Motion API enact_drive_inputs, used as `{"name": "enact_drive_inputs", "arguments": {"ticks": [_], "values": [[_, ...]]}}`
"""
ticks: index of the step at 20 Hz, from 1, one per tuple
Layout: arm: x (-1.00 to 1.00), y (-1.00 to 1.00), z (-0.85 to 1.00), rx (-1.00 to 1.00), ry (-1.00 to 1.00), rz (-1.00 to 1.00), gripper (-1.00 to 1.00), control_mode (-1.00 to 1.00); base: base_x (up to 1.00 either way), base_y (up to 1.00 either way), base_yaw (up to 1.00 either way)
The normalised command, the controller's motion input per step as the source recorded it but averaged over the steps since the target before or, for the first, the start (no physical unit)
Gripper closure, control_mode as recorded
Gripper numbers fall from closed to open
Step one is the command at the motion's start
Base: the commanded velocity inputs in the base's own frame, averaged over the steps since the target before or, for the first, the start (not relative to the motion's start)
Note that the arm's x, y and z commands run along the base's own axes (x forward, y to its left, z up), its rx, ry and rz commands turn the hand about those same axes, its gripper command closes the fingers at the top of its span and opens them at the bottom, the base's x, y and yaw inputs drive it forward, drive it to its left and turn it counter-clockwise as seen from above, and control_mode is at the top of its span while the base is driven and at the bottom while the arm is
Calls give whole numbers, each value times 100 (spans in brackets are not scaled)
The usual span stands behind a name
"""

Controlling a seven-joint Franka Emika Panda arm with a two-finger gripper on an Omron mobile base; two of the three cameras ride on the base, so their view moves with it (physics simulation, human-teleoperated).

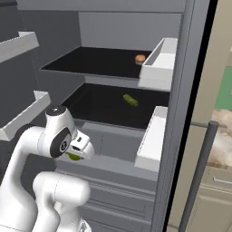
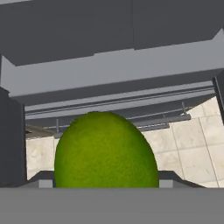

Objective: Place the lime in the correct fridge rack based on whether it is a fruit or vegetable. Finally, close the fridge door.

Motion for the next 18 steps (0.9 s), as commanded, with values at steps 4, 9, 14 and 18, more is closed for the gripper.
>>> {"name": "enact_drive_inputs", "arguments": {"ticks": [4,9,14,18], "values": [[5,0,8,-1,-8,0,100,-100,19,0,0],[3,0,23,-11,-25,1,100,-100,0,0,0],[3,-10,45,-13,-13,13,100,-100,0,0,0],[0,-25,39,-5,-5,26,100,-100,0,0,0]]}}
